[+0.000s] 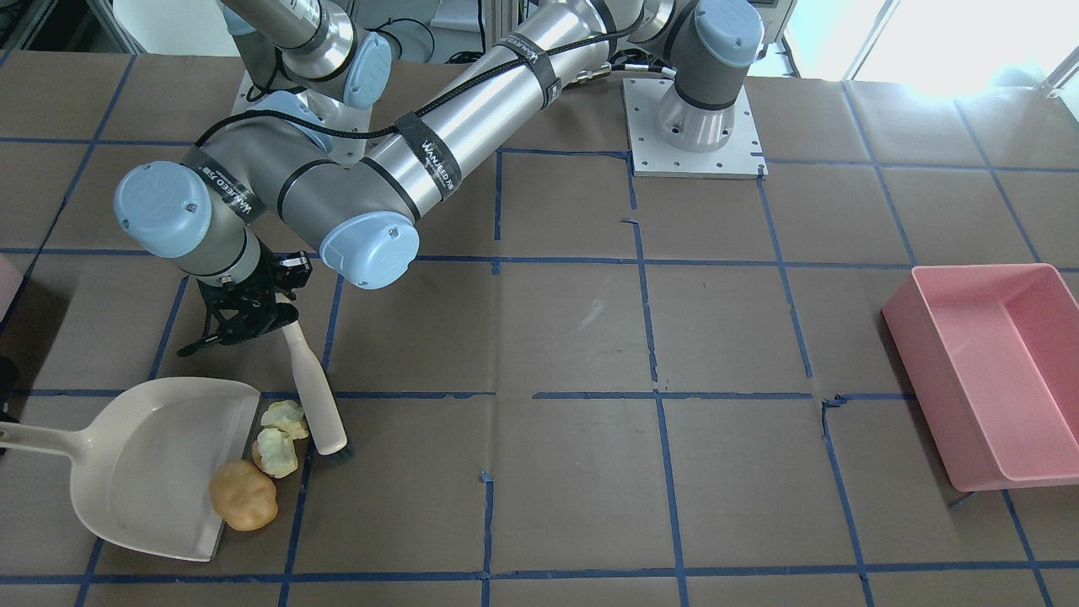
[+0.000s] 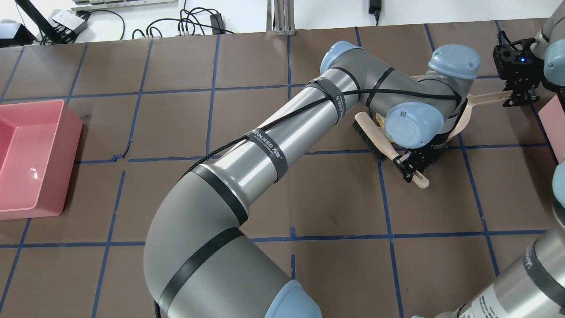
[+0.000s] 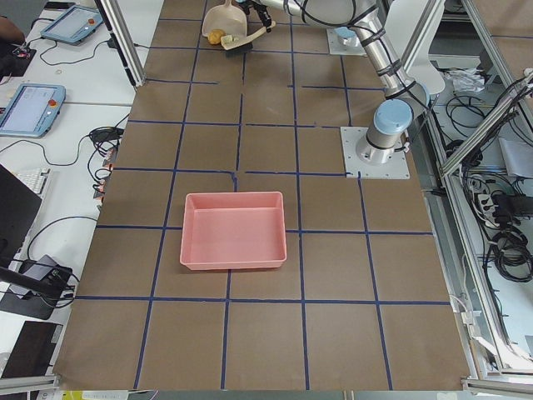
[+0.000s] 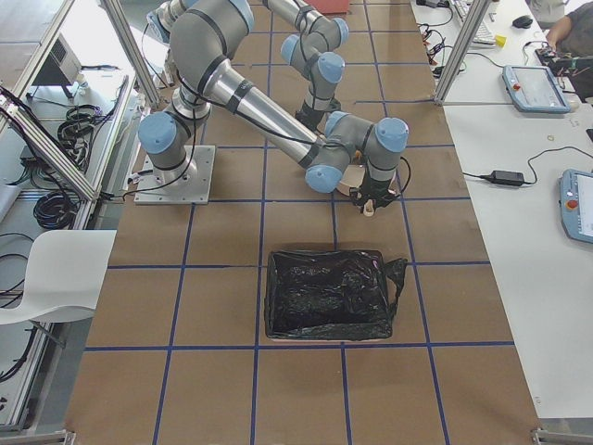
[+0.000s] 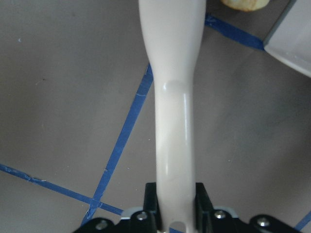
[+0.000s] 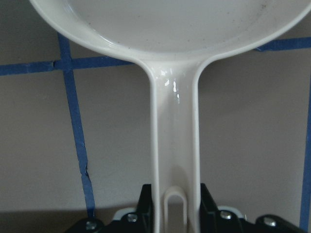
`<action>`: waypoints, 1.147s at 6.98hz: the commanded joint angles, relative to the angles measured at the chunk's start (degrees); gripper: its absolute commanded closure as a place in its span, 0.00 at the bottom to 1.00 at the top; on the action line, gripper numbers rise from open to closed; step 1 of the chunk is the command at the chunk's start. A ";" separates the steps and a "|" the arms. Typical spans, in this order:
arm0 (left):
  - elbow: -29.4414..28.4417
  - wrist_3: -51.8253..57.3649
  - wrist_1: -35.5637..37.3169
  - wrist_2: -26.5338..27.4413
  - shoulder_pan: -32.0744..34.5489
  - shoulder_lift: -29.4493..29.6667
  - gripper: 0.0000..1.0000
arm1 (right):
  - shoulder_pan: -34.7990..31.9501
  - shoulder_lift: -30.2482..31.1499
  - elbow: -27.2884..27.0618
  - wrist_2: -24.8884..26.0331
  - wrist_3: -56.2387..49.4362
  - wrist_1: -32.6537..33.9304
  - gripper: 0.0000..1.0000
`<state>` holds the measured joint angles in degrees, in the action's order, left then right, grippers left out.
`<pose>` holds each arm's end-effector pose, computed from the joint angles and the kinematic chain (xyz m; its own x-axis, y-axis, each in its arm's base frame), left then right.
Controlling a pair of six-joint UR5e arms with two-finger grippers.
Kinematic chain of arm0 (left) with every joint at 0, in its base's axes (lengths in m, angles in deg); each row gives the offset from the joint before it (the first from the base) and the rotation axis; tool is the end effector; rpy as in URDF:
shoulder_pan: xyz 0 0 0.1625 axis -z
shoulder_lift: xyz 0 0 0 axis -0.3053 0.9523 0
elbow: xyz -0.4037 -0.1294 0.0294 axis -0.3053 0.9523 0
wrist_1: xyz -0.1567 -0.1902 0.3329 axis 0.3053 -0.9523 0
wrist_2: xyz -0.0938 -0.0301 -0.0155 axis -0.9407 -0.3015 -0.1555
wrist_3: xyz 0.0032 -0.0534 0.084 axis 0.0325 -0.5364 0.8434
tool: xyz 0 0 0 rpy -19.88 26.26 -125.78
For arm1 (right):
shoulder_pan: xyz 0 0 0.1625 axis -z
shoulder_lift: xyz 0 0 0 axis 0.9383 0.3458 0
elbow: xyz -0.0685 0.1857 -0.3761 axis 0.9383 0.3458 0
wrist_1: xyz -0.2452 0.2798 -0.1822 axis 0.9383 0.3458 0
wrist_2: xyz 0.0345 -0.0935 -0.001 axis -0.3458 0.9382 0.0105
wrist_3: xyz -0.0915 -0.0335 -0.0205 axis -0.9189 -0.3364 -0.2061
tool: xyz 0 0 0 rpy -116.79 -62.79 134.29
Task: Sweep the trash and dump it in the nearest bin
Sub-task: 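Sweep the potato and chunks with the brush toward the dustpan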
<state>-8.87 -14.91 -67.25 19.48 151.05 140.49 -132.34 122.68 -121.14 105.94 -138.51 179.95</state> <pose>-0.6698 -0.4871 0.2302 -0.9144 -0.3975 -0.0762 -0.4033 0.8787 0.2553 -0.1943 -0.6484 0.2637 -0.0741 -0.9972 0.0057 -0.9941 0.0743 0.0792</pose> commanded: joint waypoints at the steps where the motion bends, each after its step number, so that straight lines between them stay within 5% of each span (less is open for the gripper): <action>1: 0.09 0.72 3.55 0.38 0.40 1.79 1.00 | 0.00 0.03 0.00 0.09 0.04 0.07 0.99; 8: -0.17 23.69 3.99 0.21 1.46 0.74 1.00 | 0.00 -0.23 0.00 0.00 0.21 0.69 0.99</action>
<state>-9.01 2.56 -63.33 19.45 152.43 141.46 -132.35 122.57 -121.14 105.98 -138.43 180.40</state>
